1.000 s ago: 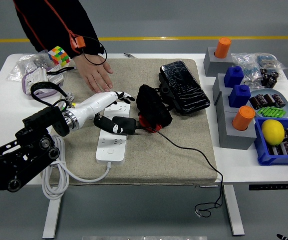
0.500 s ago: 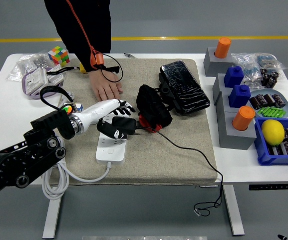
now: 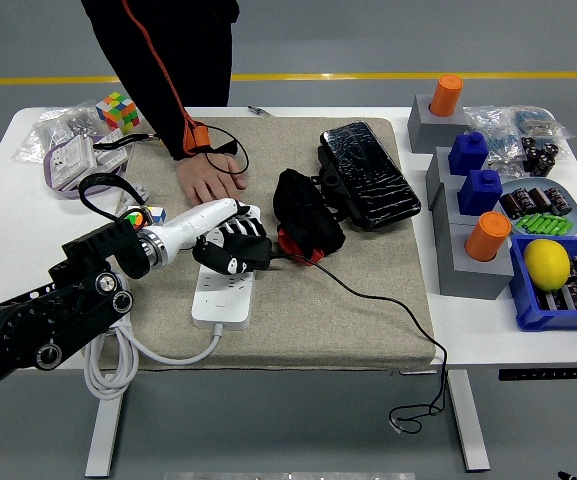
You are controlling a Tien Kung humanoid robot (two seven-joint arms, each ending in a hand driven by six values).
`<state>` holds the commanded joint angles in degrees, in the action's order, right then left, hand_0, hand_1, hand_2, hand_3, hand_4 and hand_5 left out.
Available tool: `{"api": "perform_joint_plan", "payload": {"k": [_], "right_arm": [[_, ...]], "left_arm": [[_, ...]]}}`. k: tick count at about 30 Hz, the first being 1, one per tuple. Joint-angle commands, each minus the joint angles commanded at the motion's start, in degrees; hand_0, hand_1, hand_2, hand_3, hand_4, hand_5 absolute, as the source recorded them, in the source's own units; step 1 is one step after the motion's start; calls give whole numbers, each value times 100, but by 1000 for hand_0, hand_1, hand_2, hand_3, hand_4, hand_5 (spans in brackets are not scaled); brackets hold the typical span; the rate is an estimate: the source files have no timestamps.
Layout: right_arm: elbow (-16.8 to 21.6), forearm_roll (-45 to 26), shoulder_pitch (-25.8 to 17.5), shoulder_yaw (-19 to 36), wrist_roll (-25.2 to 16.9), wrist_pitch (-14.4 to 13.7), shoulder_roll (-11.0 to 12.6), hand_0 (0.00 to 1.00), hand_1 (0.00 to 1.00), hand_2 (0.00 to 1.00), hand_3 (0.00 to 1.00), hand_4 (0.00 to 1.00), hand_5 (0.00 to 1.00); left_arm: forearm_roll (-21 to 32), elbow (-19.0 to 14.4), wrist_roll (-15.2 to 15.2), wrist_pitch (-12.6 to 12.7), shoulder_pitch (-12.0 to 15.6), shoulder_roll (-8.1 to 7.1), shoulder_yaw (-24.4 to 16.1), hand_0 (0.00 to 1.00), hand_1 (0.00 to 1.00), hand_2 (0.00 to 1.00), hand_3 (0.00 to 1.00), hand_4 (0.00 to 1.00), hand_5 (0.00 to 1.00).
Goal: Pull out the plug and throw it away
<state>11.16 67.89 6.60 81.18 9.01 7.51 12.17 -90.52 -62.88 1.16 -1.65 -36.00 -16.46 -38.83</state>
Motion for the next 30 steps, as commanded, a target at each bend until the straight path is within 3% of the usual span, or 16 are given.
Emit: {"api": "perform_joint_plan", "payload": {"k": [1, 2, 7, 9, 16, 20, 23, 30], "right_arm": [[-1, 2, 0, 3, 1, 1, 1, 634, 626, 618, 569, 988, 443], [-2, 4, 0, 7, 2, 2, 1, 634, 626, 618, 569, 987, 443], [-3, 10, -2, 53, 2, 0, -2, 634, 626, 618, 569, 987, 443], [-5, 14, -1, 64, 2, 0, -2, 634, 626, 618, 569, 987, 442], [0, 1, -7, 47, -1, 2, -5, 634, 626, 618, 569, 987, 442], [-4, -11, -13, 20, -1, 3, -6, 634, 626, 619, 569, 987, 442], [-7, -21, -5, 4, 2, 9, -5, 634, 626, 619, 569, 987, 442], [-4, -58, 20, -41, 5, 15, 8, 634, 626, 618, 569, 987, 442]], "left_arm": [[16, -10, 2, 3, -4, -4, -6, 396, 434, 476, 518, 704, 2], [29, -13, -2, 6, -9, -5, -6, 354, 385, 452, 519, 622, 2], [63, -117, -104, 27, -8, -36, -13, 354, 385, 452, 519, 622, 2], [58, -207, -124, 30, -8, -49, -36, 304, 331, 409, 520, 609, 2], [-63, -906, -88, 73, 6, -86, -232, 302, 322, 403, 517, 605, 2], [24, -1247, -211, 277, 28, -56, -144, 304, 324, 403, 519, 614, 2], [104, -1262, -363, 457, -1, 7, 92, 304, 324, 403, 519, 614, 2], [584, -811, -789, 806, -198, 244, 948, 313, 327, 404, 521, 621, 2]]}}
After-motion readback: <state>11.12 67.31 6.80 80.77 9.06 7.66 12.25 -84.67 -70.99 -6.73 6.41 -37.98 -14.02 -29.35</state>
